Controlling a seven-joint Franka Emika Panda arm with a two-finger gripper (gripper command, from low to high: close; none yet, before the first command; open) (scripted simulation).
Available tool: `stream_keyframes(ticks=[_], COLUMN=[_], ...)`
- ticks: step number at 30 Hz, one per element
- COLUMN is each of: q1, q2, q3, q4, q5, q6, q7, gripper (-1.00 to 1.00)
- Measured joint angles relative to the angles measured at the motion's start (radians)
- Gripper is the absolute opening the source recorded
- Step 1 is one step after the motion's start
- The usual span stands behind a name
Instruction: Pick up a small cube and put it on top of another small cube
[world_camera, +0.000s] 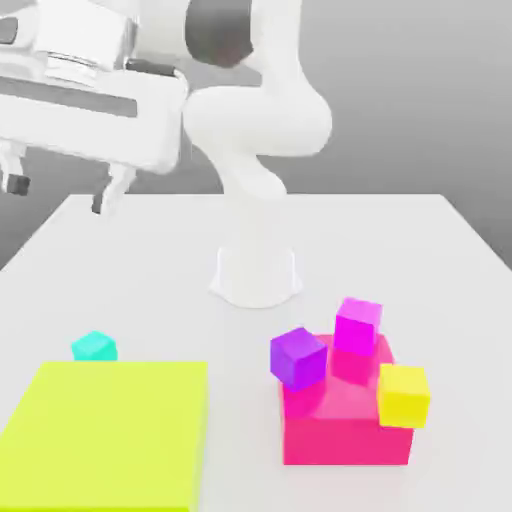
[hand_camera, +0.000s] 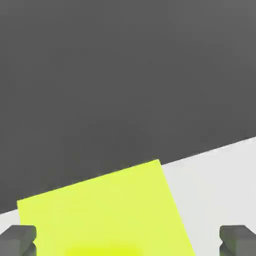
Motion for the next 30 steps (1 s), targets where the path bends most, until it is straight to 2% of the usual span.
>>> stream_keyframes(ticks=[8,11,14,16,19,22,23,30], q1=[-0.101,-0.124,-0.150,-0.185,-0.249,-0.363,-0.392,-0.401], q2=[0.191,0.262,0.336,0.398,0.499,0.600,0.629,0.633], q3=[-0.135,-0.185,-0.218,-0.183,-0.066,0.066,0.096,0.104], q4=[-0.146,-0.203,-0.257,-0.260,-0.242,-0.222,-0.217,-0.217], q5=[-0.002,0.049,0.163,0.269,0.420,0.493,0.501,0.499], q6=[0.145,0.203,0.262,0.310,0.387,0.468,0.492,0.494], q7=[-0.050,-0.106,-0.205,-0.281,-0.388,-0.447,-0.456,-0.453], gripper=[0.00,0.00,0.00,0.00,0.00,0.00,-1.00,-1.00])
